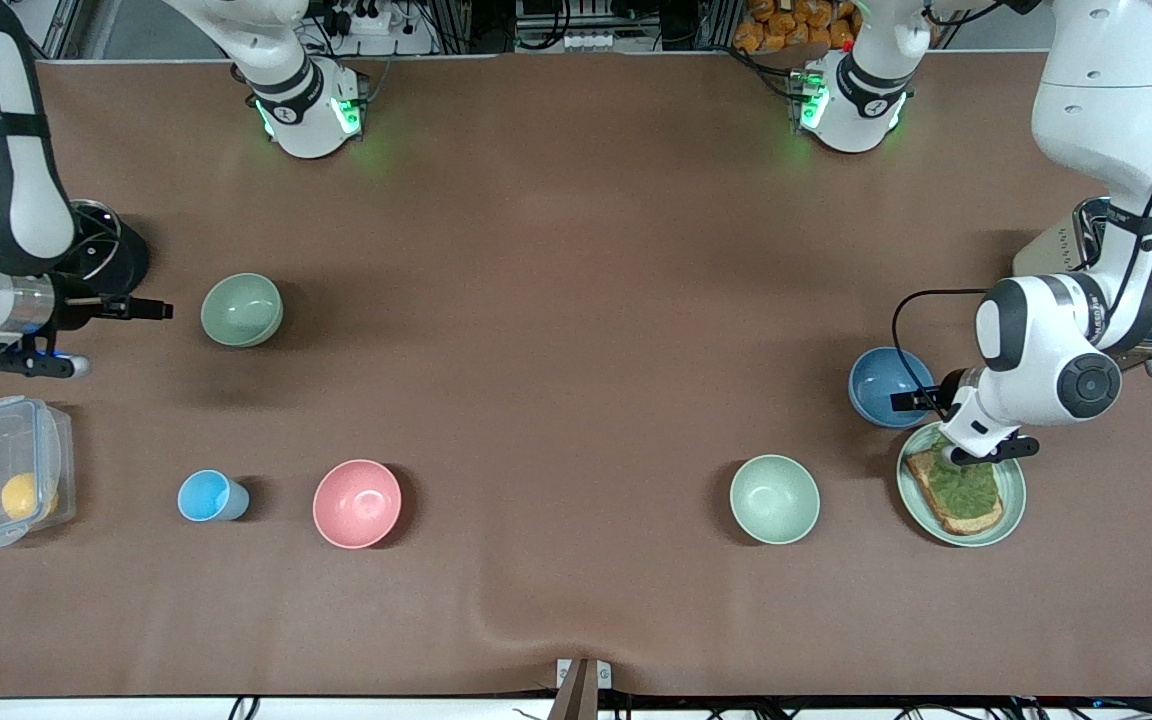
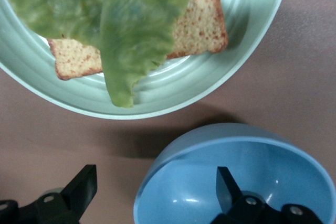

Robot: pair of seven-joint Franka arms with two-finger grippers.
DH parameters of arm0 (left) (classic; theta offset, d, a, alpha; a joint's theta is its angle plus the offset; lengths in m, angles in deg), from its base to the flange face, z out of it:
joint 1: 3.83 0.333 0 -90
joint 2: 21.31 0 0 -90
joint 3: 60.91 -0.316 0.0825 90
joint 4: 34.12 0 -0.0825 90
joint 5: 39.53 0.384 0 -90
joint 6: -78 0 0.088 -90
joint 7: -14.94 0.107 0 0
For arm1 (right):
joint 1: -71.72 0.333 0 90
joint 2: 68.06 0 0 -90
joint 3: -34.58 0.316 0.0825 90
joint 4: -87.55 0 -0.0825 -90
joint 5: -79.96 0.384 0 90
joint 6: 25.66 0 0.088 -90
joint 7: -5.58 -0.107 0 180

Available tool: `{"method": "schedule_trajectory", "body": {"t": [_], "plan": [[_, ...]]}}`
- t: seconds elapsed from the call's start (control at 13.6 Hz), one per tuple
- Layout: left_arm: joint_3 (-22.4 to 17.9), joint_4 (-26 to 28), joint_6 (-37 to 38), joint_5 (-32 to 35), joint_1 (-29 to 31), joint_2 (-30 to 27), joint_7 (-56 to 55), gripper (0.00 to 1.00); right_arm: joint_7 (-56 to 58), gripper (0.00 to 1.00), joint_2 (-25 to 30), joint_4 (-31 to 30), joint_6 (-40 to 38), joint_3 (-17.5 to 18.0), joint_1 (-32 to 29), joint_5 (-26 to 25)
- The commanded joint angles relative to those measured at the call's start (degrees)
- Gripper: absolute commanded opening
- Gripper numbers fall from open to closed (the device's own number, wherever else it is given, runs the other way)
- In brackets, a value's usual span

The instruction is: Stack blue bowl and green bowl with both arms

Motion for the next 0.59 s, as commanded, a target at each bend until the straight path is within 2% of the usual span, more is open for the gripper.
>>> {"method": "schedule_trajectory", "body": {"t": [0.0, 0.07, 0.15, 0.22, 0.29, 0.37, 0.52], "plan": [[0.1, 2.2, -1.1, 1.3, 0.1, -2.1, 1.0, 1.0, 5.1, 1.0, 3.1, -6.5, 4.0, 0.7, -1.0, 0.6], [0.1, 2.2, -1.1, 1.3, 0.0, -2.1, 1.0, 1.0, 5.1, 1.0, 3.1, -8.6, 6.1, 0.7, -1.5, 0.6], [0.1, 2.3, -1.1, 1.3, 0.0, -2.2, 1.0, 0.77, 5.6, 1.0, 2.9, -10.6, 8.5, 0.7, -2.1, 0.6], [0.1, 2.3, -1.1, 1.4, 0.0, -2.2, 1.0, 0.42, 6.1, 1.0, 2.8, -12.5, 11.8, 0.7, -2.8, 0.5], [0.1, 2.3, -1.1, 1.4, -0.1, -2.2, 1.0, 0.22, 6.4, 1.0, 2.9, -14.6, 14.2, 0.7, -2.9, 0.5], [0.1, 2.3, -1.1, 1.4, -0.1, -2.2, 1.0, 0.12, 6.4, 1.0, 2.8, -15.3, 14.9, 0.7, -3.0, 0.6], [0.1, 2.3, -1.0, 1.4, -0.1, -2.4, 1.0, 0.06, 6.3, 1.0, 2.5, -17.0, 17.0, 0.7, -3.0, 0.6]]}}
